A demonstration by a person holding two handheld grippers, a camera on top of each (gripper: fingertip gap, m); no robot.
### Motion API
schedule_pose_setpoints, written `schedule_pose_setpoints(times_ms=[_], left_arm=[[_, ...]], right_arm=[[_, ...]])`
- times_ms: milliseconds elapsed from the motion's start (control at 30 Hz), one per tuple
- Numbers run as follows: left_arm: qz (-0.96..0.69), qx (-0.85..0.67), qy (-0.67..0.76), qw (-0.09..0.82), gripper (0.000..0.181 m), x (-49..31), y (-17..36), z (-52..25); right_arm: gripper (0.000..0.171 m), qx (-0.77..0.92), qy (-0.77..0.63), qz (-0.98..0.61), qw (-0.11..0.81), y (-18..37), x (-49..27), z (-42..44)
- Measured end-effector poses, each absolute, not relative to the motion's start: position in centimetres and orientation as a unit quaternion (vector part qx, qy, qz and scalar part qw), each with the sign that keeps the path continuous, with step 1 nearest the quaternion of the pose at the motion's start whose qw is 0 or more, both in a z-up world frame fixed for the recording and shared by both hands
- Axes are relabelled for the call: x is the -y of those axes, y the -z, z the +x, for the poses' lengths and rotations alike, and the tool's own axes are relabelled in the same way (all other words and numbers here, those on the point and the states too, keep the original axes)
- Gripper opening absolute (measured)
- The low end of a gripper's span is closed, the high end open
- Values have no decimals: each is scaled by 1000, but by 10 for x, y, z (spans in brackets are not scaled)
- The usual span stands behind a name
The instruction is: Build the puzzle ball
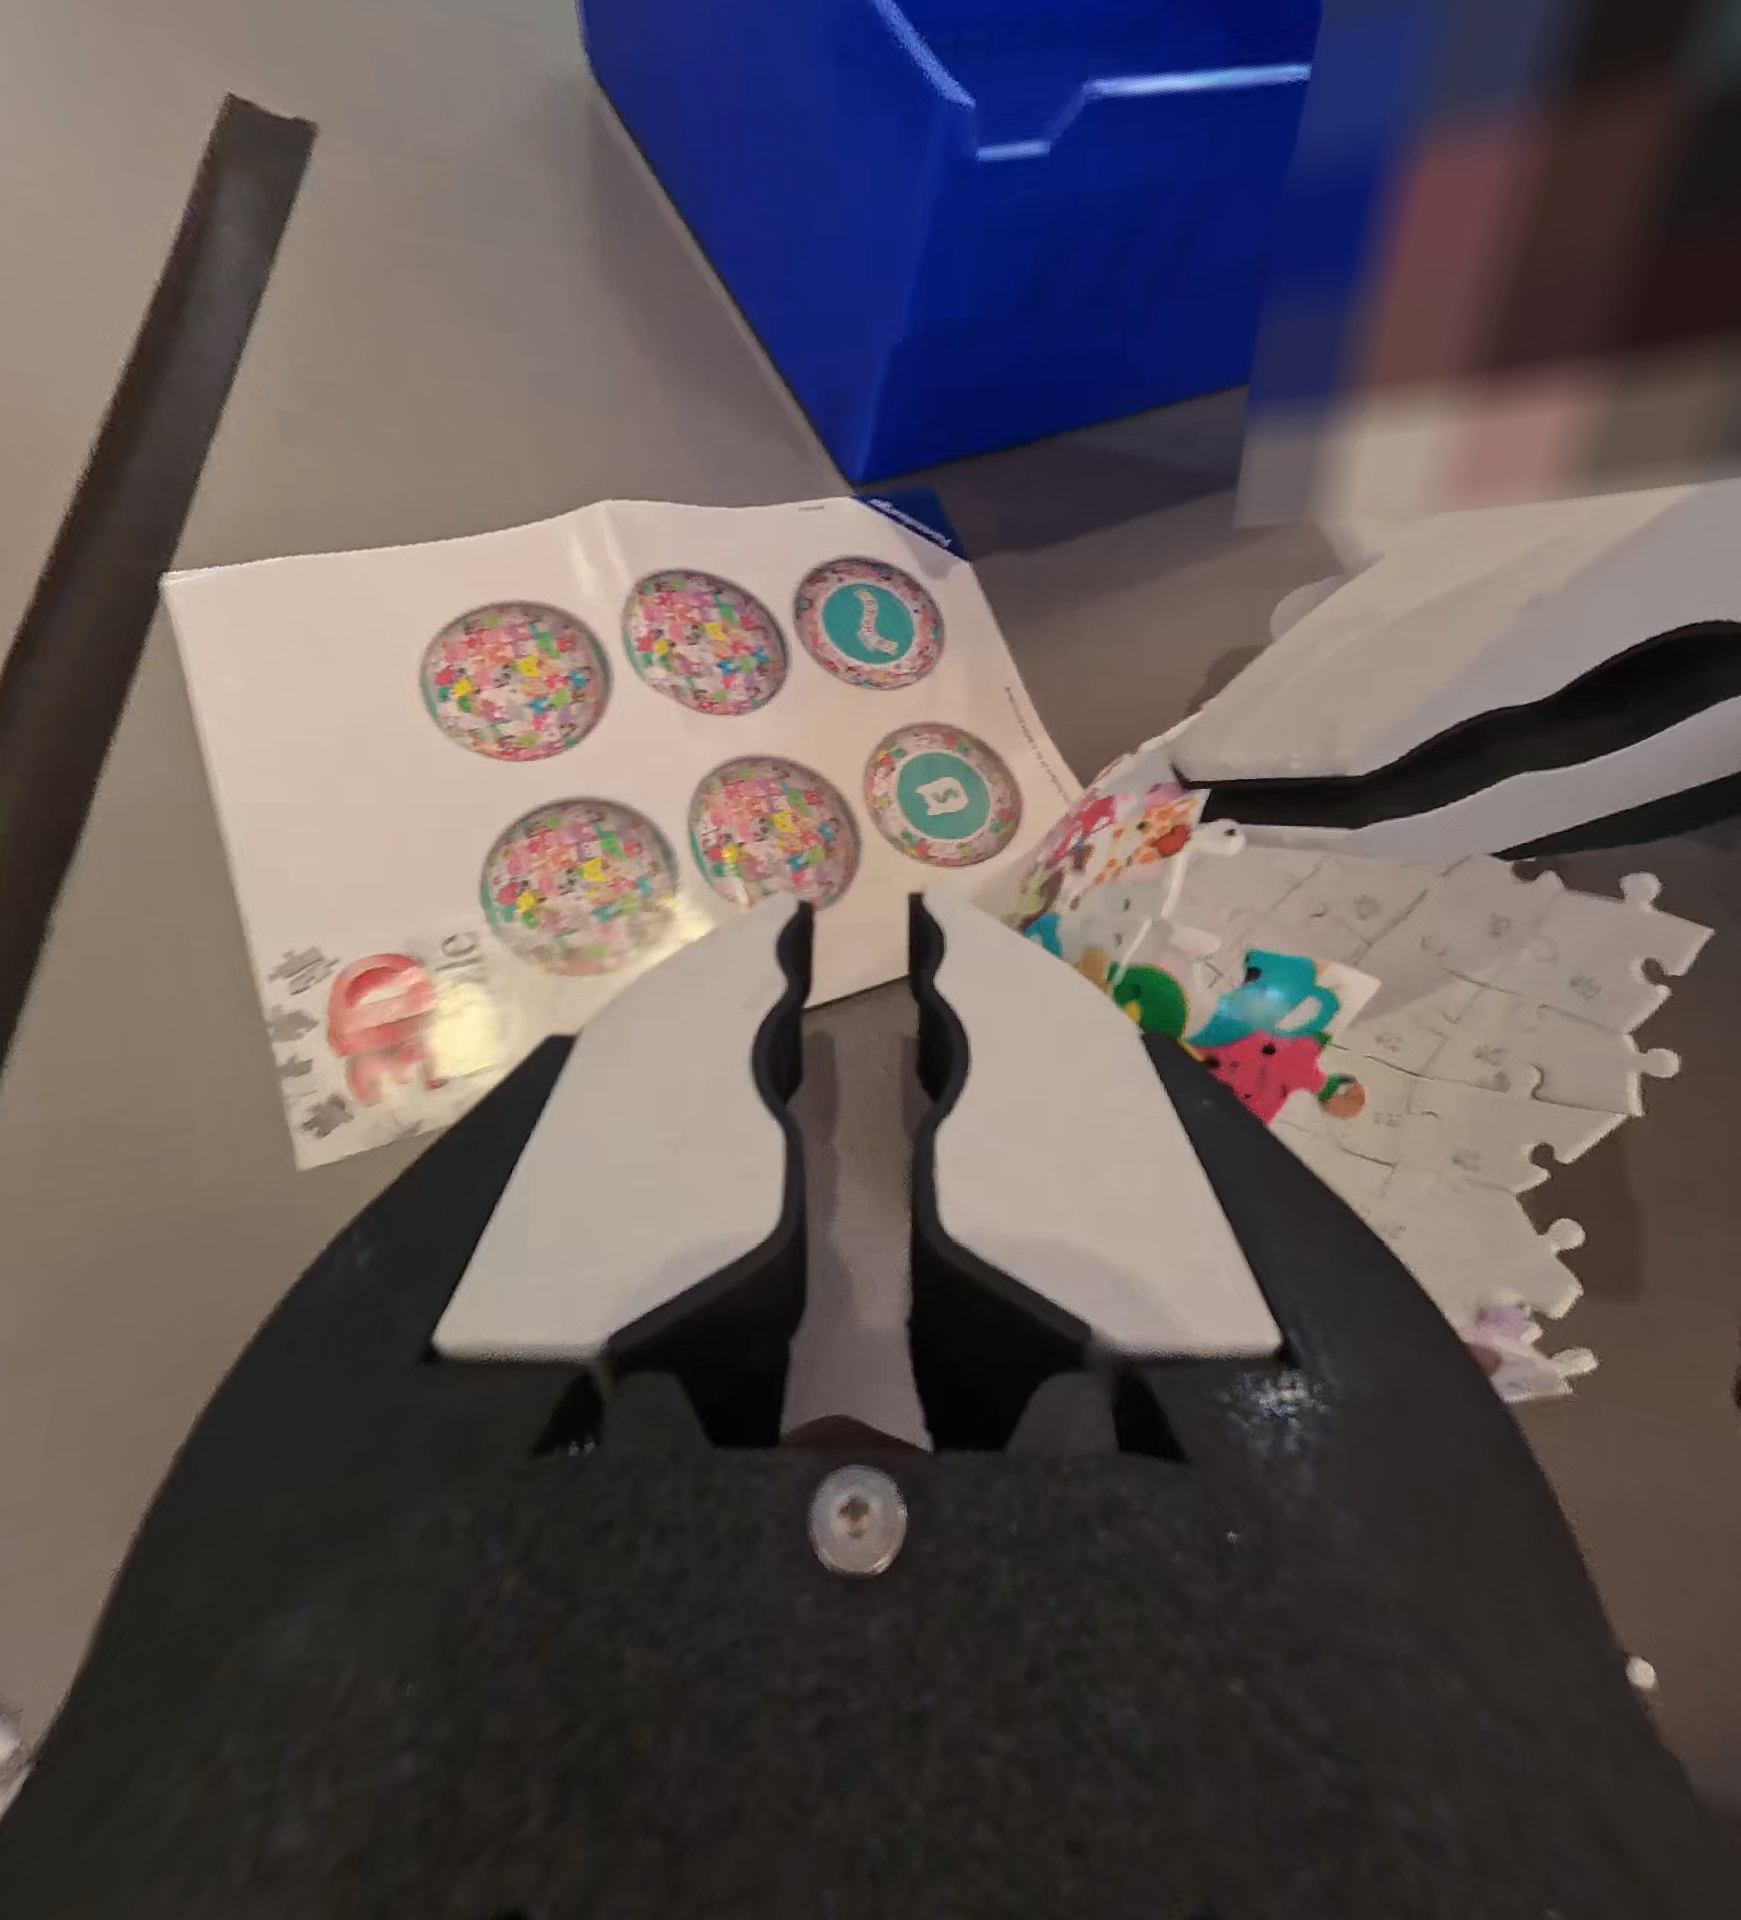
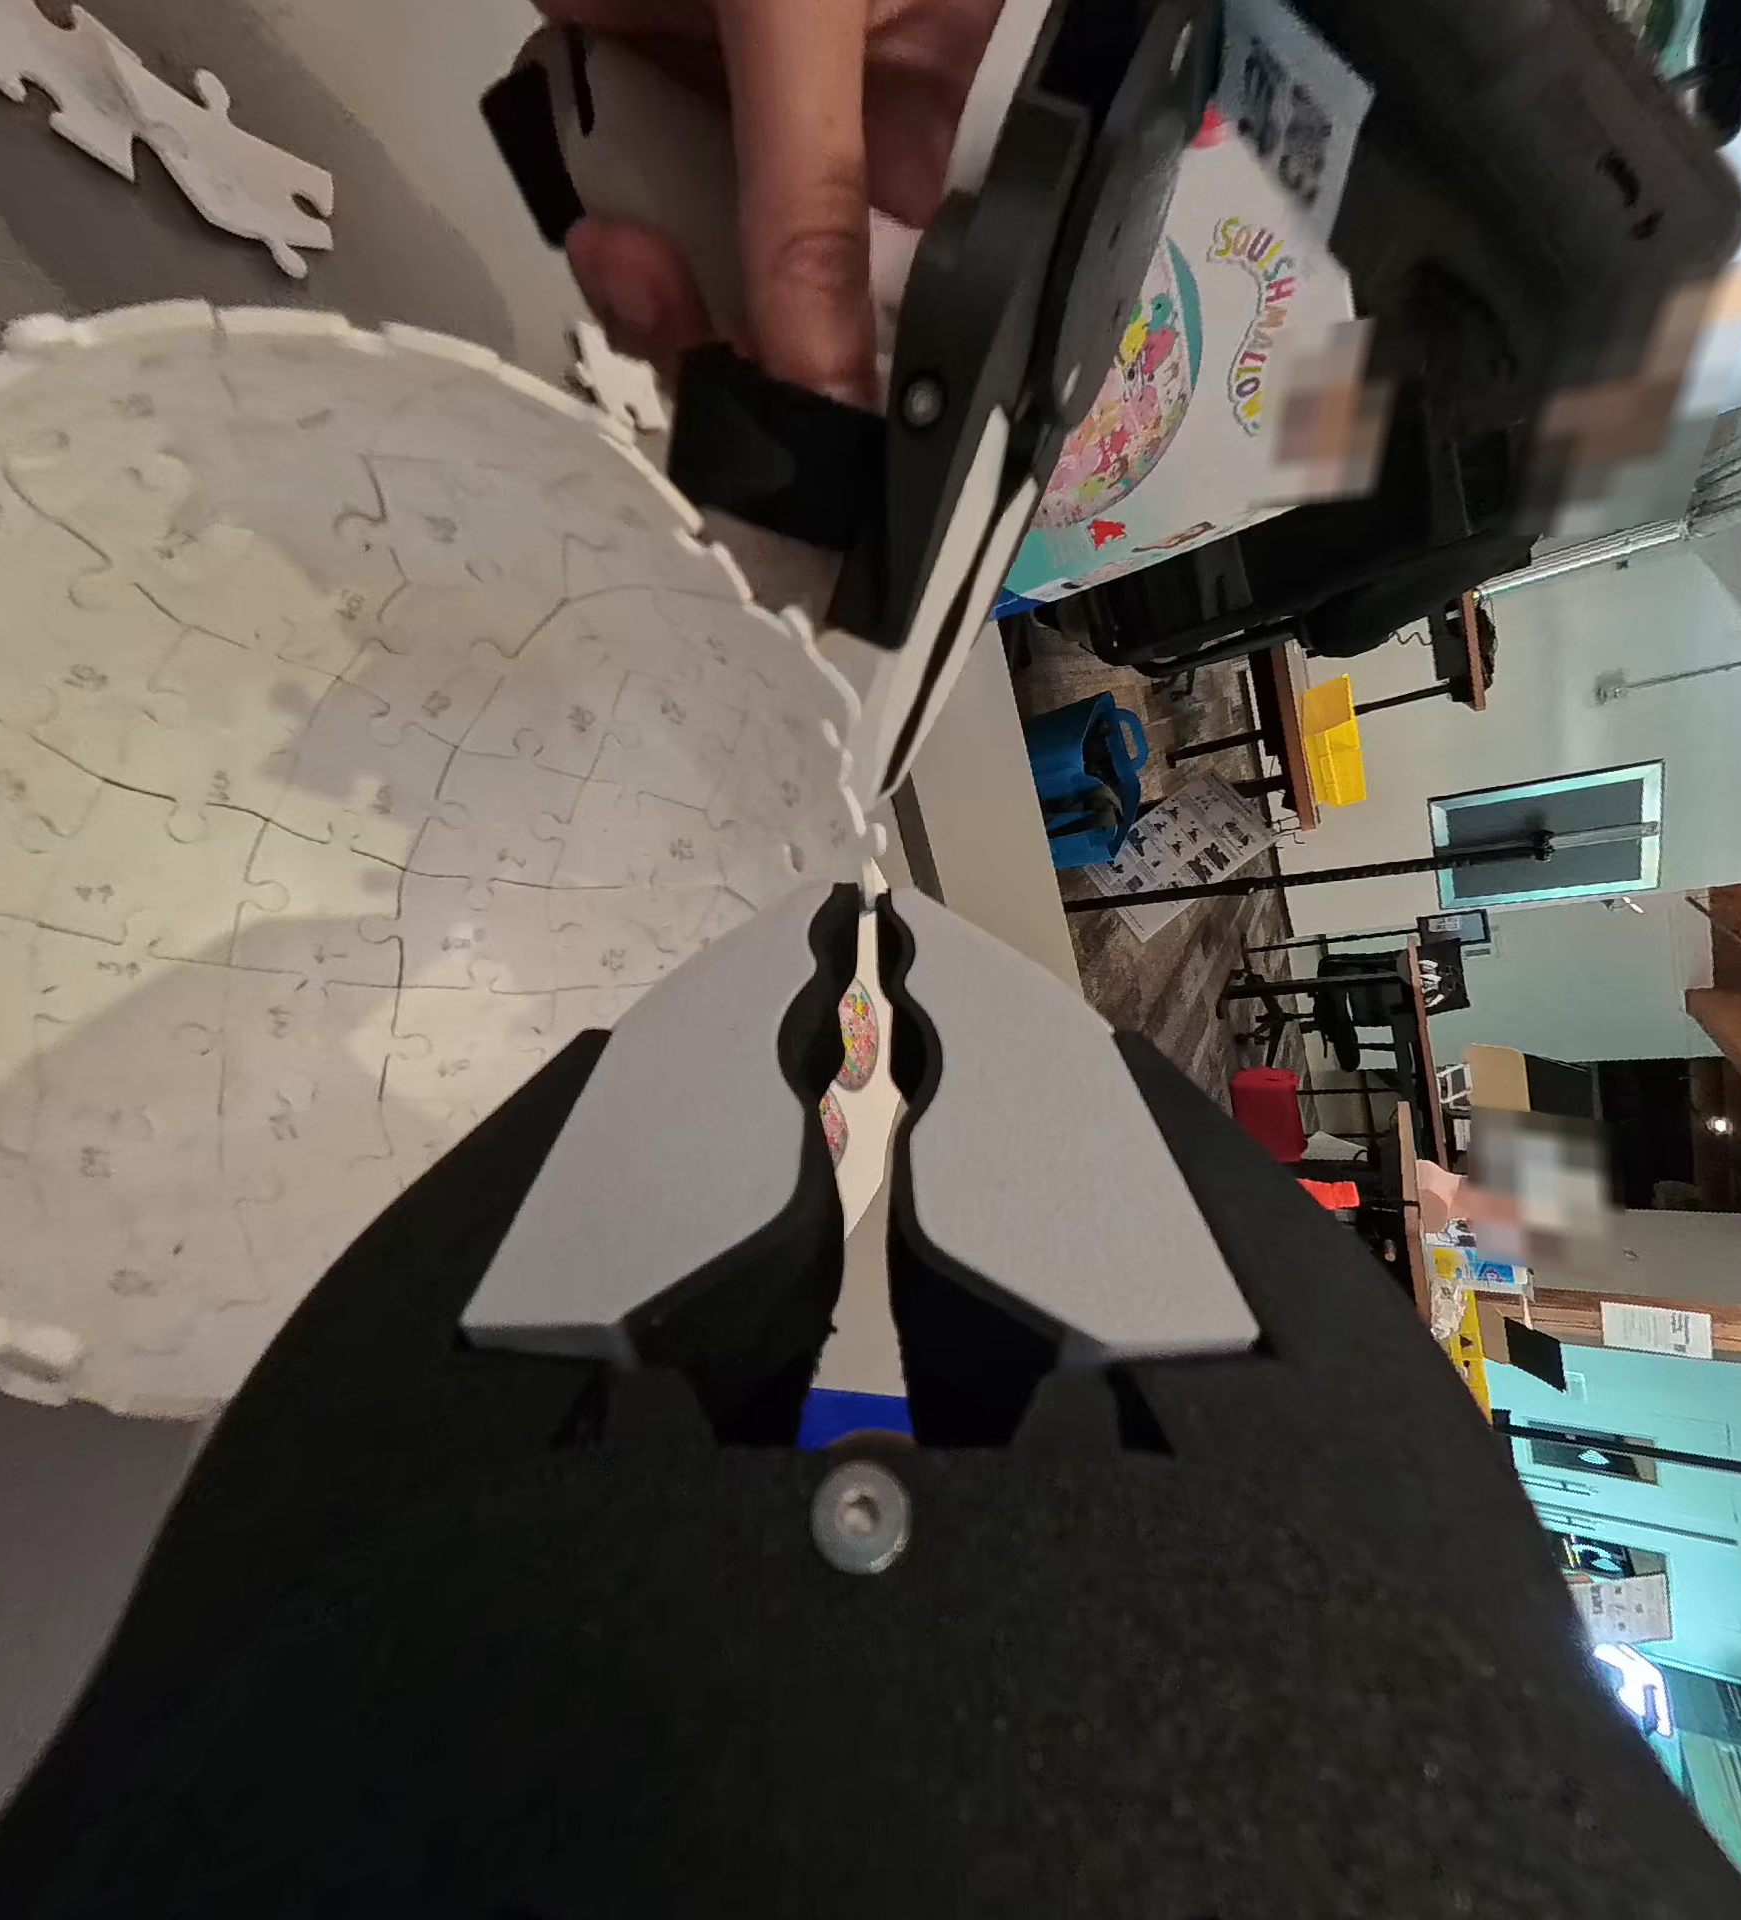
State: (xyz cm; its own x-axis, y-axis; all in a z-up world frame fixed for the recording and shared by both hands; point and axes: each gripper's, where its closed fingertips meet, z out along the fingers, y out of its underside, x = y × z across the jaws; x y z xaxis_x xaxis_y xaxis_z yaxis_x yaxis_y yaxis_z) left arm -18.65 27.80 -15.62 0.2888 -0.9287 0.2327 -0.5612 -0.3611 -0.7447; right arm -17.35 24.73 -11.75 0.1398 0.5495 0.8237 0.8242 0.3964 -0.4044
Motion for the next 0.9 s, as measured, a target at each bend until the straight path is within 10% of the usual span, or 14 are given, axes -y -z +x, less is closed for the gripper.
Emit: schedule_pose_setpoints(times_ms=[233, 900], left_arm=[[-737, -461, 238, 433, 23, -294, 78, -213], [-713, -601, 162, 323, 27, -231, 109, -190]], right_arm=[[3, 643, 132, -534, 533, 118, -247, -173], [4, 633, 111, -550, 534, 118, -250, -173]])
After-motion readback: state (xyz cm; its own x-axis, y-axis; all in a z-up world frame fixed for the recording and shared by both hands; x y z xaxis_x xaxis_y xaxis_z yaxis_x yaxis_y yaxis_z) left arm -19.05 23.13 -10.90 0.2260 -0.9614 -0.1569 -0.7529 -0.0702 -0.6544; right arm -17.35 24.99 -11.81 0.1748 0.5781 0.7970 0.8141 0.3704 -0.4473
